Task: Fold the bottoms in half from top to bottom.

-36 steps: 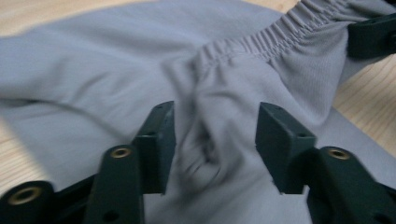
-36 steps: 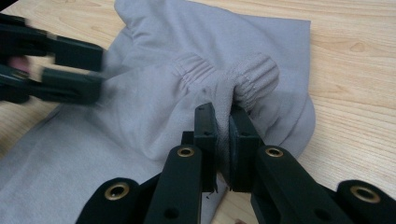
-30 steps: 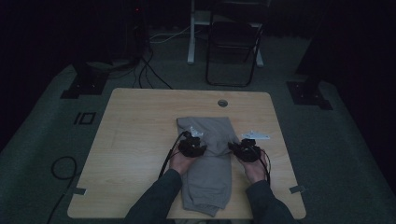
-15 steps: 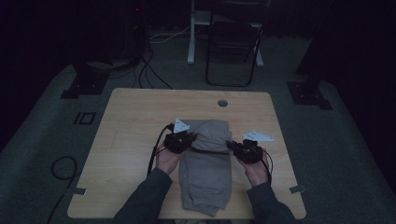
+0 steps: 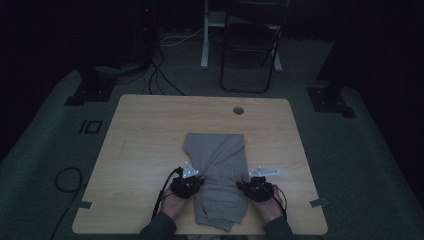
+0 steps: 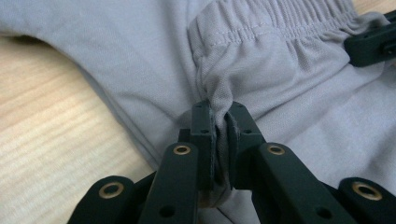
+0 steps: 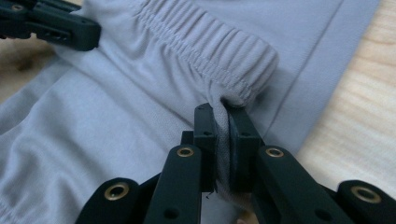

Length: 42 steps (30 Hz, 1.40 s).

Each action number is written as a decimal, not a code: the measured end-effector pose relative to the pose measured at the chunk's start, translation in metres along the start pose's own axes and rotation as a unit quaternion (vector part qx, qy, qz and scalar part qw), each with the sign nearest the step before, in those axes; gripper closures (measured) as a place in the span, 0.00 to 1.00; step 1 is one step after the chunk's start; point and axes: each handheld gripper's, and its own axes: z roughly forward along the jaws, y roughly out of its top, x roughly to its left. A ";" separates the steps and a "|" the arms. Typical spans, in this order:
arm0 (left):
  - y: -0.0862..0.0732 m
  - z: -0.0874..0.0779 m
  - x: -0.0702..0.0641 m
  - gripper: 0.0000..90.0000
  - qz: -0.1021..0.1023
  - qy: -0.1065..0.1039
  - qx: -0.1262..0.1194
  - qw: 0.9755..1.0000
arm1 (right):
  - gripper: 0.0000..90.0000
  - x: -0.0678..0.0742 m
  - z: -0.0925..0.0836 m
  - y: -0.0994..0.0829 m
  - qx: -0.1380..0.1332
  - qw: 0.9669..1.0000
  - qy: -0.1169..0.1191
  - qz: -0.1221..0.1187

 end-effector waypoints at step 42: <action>0.108 0.049 0.054 0.92 -0.034 0.016 -0.006 0.999 | 0.81 -0.070 0.059 0.100 -0.031 0.994 0.021 0.103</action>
